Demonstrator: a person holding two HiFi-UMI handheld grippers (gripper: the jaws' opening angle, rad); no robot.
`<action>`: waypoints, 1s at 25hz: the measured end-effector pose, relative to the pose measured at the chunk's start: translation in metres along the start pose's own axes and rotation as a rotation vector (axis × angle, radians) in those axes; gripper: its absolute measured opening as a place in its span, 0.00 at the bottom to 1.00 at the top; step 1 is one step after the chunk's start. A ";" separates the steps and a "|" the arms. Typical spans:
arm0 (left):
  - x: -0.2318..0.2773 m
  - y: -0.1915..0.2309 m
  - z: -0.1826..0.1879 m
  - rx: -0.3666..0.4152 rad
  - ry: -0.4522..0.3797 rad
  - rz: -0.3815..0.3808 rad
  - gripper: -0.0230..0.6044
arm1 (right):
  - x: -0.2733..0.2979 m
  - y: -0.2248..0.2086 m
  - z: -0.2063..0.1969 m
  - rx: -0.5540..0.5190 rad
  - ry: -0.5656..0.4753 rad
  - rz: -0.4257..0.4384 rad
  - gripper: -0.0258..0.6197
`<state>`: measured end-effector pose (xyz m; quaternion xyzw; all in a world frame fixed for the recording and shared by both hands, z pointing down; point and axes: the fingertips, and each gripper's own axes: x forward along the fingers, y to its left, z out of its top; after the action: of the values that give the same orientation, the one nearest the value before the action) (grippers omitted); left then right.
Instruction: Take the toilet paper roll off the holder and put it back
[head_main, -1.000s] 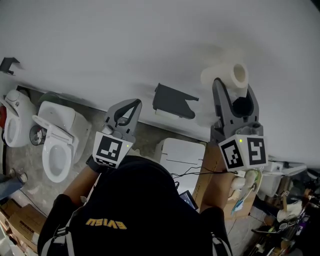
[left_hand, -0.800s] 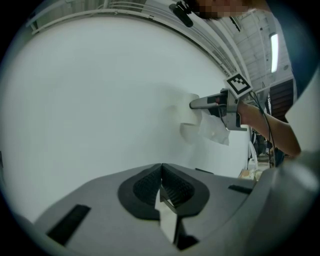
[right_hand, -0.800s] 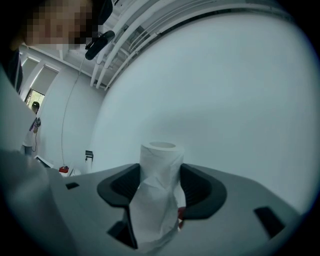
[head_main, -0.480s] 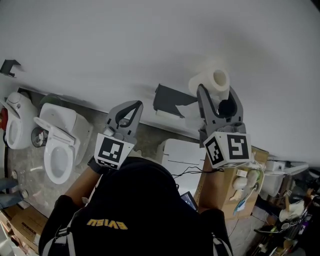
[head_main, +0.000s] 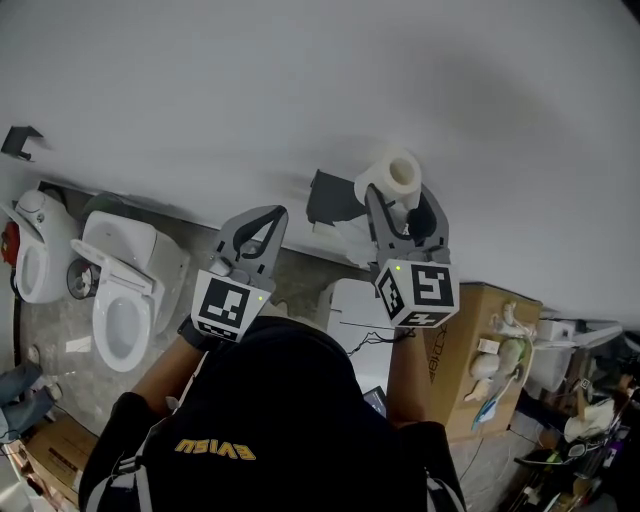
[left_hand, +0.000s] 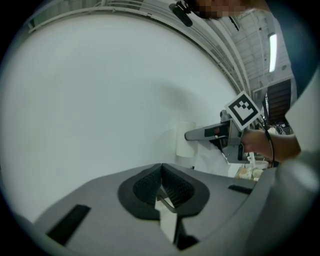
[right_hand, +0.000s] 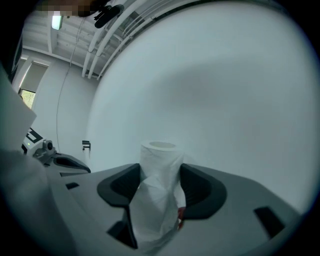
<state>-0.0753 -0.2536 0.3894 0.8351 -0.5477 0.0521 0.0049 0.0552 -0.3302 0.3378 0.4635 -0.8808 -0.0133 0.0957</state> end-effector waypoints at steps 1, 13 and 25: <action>0.000 0.000 0.000 0.001 0.001 -0.002 0.06 | 0.001 0.000 -0.004 0.004 0.006 -0.003 0.43; 0.006 -0.005 -0.002 0.006 0.010 -0.019 0.06 | 0.009 0.013 -0.038 0.031 0.042 0.005 0.43; 0.007 -0.007 -0.001 0.009 0.013 -0.012 0.06 | 0.012 0.015 -0.050 -0.003 0.032 0.002 0.43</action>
<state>-0.0662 -0.2576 0.3917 0.8381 -0.5422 0.0601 0.0049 0.0452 -0.3283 0.3908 0.4626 -0.8796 -0.0069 0.1105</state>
